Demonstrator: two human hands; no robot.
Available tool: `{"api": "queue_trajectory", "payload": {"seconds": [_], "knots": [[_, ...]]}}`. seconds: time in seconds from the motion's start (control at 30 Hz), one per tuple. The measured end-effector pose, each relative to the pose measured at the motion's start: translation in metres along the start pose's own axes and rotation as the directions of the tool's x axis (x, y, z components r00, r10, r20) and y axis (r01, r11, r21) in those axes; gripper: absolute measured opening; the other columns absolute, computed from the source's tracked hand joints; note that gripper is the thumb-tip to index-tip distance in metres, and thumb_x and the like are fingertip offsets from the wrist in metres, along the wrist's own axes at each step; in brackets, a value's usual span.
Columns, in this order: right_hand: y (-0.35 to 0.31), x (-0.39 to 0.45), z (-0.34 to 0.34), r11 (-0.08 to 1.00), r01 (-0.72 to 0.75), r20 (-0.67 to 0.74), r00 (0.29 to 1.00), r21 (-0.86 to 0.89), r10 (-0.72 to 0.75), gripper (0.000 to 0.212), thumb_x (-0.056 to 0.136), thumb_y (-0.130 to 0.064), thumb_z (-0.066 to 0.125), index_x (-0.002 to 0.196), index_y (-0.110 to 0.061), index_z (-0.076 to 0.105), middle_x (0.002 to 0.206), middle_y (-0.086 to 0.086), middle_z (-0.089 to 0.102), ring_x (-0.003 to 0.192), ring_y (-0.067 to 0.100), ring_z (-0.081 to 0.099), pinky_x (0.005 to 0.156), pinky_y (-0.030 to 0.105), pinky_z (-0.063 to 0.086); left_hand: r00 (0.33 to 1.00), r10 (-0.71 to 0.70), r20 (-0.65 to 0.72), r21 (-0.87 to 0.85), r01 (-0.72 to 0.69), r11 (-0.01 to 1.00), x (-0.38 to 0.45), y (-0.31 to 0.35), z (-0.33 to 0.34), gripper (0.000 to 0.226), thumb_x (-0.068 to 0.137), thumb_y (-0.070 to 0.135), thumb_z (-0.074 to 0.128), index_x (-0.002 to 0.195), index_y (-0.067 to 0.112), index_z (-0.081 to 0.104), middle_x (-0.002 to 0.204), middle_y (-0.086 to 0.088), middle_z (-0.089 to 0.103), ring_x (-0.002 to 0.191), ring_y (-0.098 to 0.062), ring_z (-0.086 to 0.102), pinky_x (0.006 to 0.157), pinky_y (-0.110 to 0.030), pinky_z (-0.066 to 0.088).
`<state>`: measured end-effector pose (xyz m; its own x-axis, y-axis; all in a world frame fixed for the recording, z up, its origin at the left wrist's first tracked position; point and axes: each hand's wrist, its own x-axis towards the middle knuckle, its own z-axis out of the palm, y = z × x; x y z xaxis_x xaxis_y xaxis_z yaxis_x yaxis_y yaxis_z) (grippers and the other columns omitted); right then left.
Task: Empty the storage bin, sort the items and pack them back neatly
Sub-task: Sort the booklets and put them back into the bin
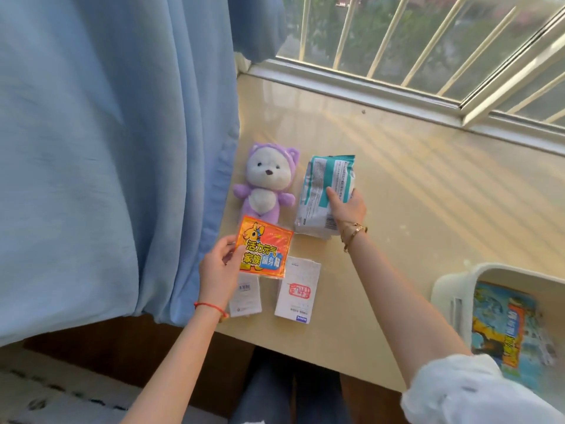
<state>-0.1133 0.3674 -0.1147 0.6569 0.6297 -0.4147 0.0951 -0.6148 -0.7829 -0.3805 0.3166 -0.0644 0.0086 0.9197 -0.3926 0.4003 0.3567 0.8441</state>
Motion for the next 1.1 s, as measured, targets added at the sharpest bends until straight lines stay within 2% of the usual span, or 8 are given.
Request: {"api": "queue_trajectory", "payload": {"seconds": [0.13, 0.3, 0.5, 0.6, 0.67, 0.8, 0.9, 1.1], "knots": [[0.01, 0.022, 0.025, 0.998, 0.0, 0.015, 1.0, -0.065, 0.001, 0.043, 0.083, -0.038, 0.067, 0.108, -0.006, 0.054, 0.103, 0.005, 0.065, 0.089, 0.019, 0.061, 0.071, 0.027, 0.046, 1.0, 0.009, 0.003, -0.007, -0.009, 1.0, 0.012, -0.011, 0.005, 0.024, 0.091, 0.015, 0.059, 0.09, 0.039, 0.059, 0.094, 0.01, 0.069, 0.092, -0.009, 0.067, 0.079, -0.026, 0.053], [0.019, 0.03, 0.026, 0.961, 0.047, 0.015, 0.999, -0.272, -0.045, 0.048, 0.082, -0.044, 0.065, 0.107, -0.006, 0.052, 0.104, 0.011, 0.064, 0.092, 0.027, 0.061, 0.069, 0.032, 0.046, 0.996, 0.028, 0.089, -0.021, -0.026, 0.999, 0.012, -0.011, 0.017, 0.018, 0.092, 0.011, 0.056, 0.099, 0.028, 0.061, 0.095, 0.008, 0.07, 0.086, -0.005, 0.068, 0.074, -0.02, 0.055], [0.037, 0.009, -0.031, 0.882, 0.207, -0.003, 0.973, -0.423, -0.23, 0.048, 0.085, -0.038, 0.063, 0.121, -0.009, 0.051, 0.114, 0.009, 0.06, 0.105, 0.027, 0.055, 0.085, 0.035, 0.044, 0.963, 0.043, 0.266, -0.003, -0.044, 0.999, 0.005, 0.001, 0.047, 0.023, 0.091, 0.012, 0.058, 0.098, 0.034, 0.061, 0.096, 0.009, 0.071, 0.089, -0.004, 0.067, 0.078, -0.023, 0.054], [0.057, -0.02, -0.073, 0.831, 0.32, -0.009, 0.931, -0.455, -0.364, 0.039, 0.085, -0.028, 0.064, 0.117, -0.008, 0.056, 0.113, 0.01, 0.061, 0.106, 0.029, 0.054, 0.094, 0.035, 0.041, 0.912, 0.051, 0.406, 0.039, -0.073, 0.997, -0.002, 0.011, 0.074, 0.023, 0.091, 0.011, 0.059, 0.096, 0.034, 0.061, 0.094, 0.011, 0.07, 0.087, 0.002, 0.065, 0.081, -0.021, 0.052], [0.072, -0.047, -0.099, 0.802, 0.344, -0.032, 0.912, -0.488, -0.41, 0.037, 0.085, -0.024, 0.064, 0.118, -0.008, 0.057, 0.113, 0.01, 0.06, 0.107, 0.028, 0.052, 0.096, 0.033, 0.037, 0.858, 0.035, 0.513, 0.086, -0.092, 0.992, -0.005, 0.008, 0.096, 0.019, 0.091, 0.013, 0.059, 0.1, 0.029, 0.063, 0.097, 0.006, 0.071, 0.089, -0.004, 0.066, 0.083, -0.027, 0.054], [0.106, -0.1, -0.137, 0.778, 0.314, -0.067, 0.908, -0.544, -0.413, 0.037, 0.087, -0.022, 0.063, 0.121, -0.01, 0.055, 0.113, 0.006, 0.059, 0.107, 0.025, 0.05, 0.095, 0.035, 0.041, 0.726, 0.004, 0.688, 0.191, -0.186, 0.964, -0.013, -0.011, 0.143, 0.018, 0.092, 0.014, 0.058, 0.107, 0.02, 0.063, 0.103, 0.0, 0.071, 0.087, -0.006, 0.065, 0.075, -0.025, 0.055], [0.135, -0.127, -0.152, 0.786, 0.272, -0.077, 0.924, -0.555, -0.374, 0.037, 0.087, -0.023, 0.061, 0.121, -0.011, 0.054, 0.113, 0.004, 0.059, 0.109, 0.022, 0.05, 0.096, 0.033, 0.041, 0.65, -0.028, 0.759, 0.28, -0.288, 0.916, -0.019, -0.026, 0.176, 0.024, 0.091, 0.014, 0.059, 0.114, 0.014, 0.064, 0.108, -0.005, 0.07, 0.097, -0.015, 0.066, 0.089, -0.034, 0.052], [0.17, -0.158, -0.164, 0.813, 0.206, -0.101, 0.946, -0.545, -0.307, 0.038, 0.088, -0.026, 0.061, 0.122, -0.011, 0.055, 0.116, 0.002, 0.059, 0.112, 0.018, 0.049, 0.098, 0.021, 0.034, 0.658, 0.04, 0.752, 0.378, -0.48, 0.791, -0.025, -0.032, 0.21, 0.039, 0.091, 0.012, 0.057, 0.129, 0.014, 0.054, 0.123, -0.006, 0.064, 0.114, -0.021, 0.06, 0.098, -0.031, 0.044]]}}
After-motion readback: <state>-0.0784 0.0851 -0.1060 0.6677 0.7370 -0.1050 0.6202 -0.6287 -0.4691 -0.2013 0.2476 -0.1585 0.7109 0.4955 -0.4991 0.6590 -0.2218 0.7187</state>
